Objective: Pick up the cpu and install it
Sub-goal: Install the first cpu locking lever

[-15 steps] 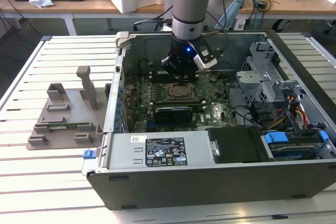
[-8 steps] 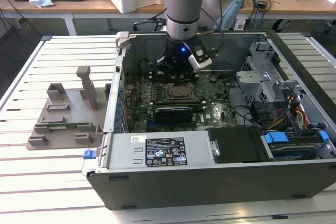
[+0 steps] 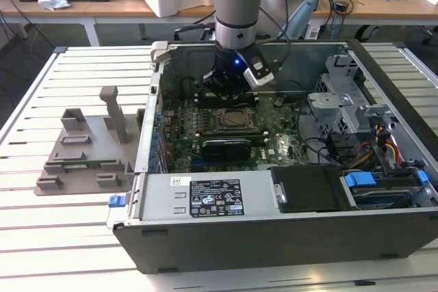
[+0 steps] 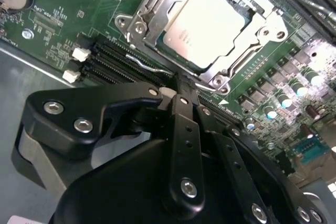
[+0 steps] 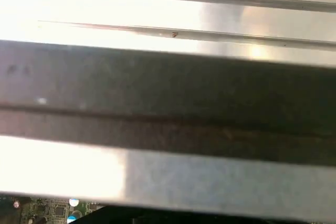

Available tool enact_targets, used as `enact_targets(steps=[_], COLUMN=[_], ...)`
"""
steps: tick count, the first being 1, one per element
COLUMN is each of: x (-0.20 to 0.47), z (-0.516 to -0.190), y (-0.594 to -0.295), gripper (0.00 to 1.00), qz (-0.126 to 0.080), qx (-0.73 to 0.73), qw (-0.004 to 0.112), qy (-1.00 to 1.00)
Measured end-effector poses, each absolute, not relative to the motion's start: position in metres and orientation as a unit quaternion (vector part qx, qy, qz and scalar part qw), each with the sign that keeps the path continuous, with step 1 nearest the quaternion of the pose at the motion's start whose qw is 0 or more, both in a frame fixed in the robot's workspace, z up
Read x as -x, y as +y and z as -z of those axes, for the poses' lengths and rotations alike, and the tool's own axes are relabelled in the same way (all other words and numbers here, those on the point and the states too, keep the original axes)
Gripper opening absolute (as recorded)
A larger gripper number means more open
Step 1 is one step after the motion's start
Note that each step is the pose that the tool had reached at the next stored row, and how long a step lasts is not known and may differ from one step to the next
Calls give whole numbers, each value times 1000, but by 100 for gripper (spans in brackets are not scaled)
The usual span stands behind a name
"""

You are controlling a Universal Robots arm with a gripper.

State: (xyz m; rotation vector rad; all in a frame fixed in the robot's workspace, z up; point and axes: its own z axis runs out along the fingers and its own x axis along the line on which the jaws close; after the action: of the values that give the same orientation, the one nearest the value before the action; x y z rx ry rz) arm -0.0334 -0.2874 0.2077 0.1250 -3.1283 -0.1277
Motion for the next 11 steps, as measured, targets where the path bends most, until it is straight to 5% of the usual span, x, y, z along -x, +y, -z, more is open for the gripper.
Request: enact_targets(steps=[11], x=[17], z=[-207], y=[-287], gripper=[11], qz=[41], qx=[-43], qw=[8], qy=[-998])
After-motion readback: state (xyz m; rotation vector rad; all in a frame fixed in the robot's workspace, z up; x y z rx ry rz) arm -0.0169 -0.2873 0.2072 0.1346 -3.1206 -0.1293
